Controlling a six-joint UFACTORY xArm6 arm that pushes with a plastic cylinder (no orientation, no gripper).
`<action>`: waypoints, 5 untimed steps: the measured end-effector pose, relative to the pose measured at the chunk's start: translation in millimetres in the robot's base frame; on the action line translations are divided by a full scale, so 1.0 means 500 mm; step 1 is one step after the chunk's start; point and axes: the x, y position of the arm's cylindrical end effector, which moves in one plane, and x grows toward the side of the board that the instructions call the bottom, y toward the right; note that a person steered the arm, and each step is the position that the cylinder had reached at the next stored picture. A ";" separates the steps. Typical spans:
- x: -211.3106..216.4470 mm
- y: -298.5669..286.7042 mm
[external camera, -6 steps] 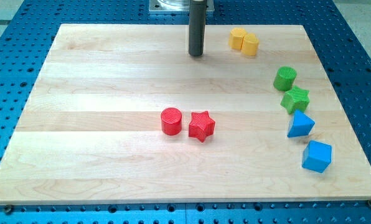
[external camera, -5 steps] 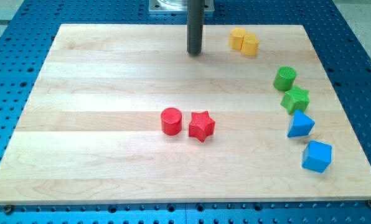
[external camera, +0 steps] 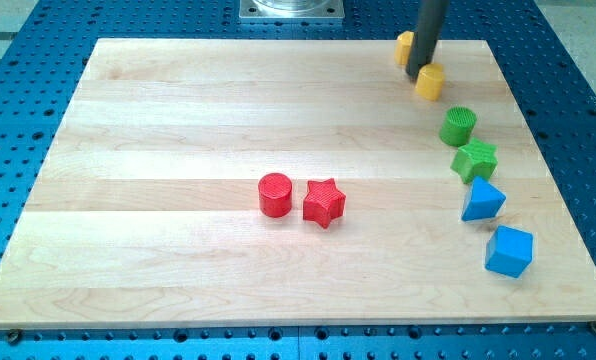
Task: Separate the yellow blocks
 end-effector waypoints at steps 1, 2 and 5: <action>0.014 -0.001; 0.056 -0.075; -0.012 -0.259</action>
